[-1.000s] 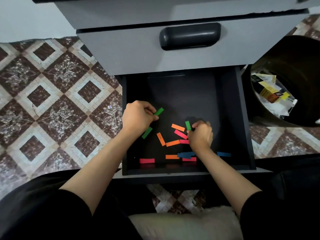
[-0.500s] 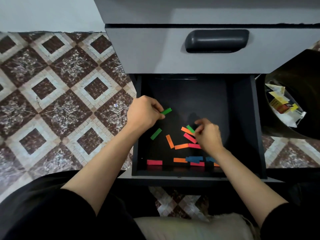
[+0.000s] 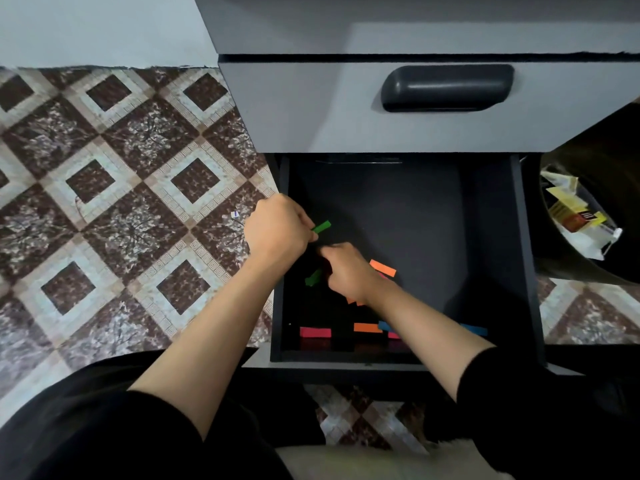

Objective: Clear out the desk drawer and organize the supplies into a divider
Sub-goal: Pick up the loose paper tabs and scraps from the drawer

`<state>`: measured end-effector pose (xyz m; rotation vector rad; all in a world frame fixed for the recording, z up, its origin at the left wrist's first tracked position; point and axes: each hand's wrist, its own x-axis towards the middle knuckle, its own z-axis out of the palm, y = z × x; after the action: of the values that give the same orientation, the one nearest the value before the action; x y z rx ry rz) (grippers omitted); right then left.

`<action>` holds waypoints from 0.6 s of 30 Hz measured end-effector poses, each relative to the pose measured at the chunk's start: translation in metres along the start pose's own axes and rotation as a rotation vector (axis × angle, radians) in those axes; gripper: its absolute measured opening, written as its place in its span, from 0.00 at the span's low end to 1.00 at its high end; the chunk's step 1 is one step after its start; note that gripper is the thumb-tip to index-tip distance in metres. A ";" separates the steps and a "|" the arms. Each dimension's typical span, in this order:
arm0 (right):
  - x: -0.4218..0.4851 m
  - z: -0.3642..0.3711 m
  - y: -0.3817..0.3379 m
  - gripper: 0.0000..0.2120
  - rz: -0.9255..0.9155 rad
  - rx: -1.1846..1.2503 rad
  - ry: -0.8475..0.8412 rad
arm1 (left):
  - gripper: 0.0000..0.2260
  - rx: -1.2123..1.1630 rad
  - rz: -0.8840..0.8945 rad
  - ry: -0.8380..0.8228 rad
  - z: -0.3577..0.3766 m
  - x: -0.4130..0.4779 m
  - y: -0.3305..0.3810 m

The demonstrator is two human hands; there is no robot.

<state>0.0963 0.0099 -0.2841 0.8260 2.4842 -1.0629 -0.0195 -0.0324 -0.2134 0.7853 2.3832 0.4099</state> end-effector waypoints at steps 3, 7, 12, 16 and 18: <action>-0.001 0.000 -0.001 0.12 0.013 -0.034 0.001 | 0.05 -0.005 -0.005 0.003 0.000 0.000 0.000; -0.006 0.002 -0.006 0.11 0.036 -0.123 0.027 | 0.05 -0.009 -0.018 0.006 0.001 0.001 0.000; -0.014 0.006 -0.011 0.12 0.045 -0.160 0.063 | 0.05 -0.014 -0.025 0.002 0.001 0.001 0.000; -0.017 0.012 -0.015 0.14 0.059 -0.181 0.076 | 0.05 -0.007 -0.016 0.000 0.002 0.001 -0.001; -0.018 0.015 -0.019 0.14 0.076 -0.183 0.055 | 0.05 -0.008 -0.018 -0.003 0.002 0.001 -0.001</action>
<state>0.1002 -0.0188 -0.2750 0.8968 2.5273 -0.7835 -0.0196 -0.0319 -0.2157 0.7594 2.3827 0.4102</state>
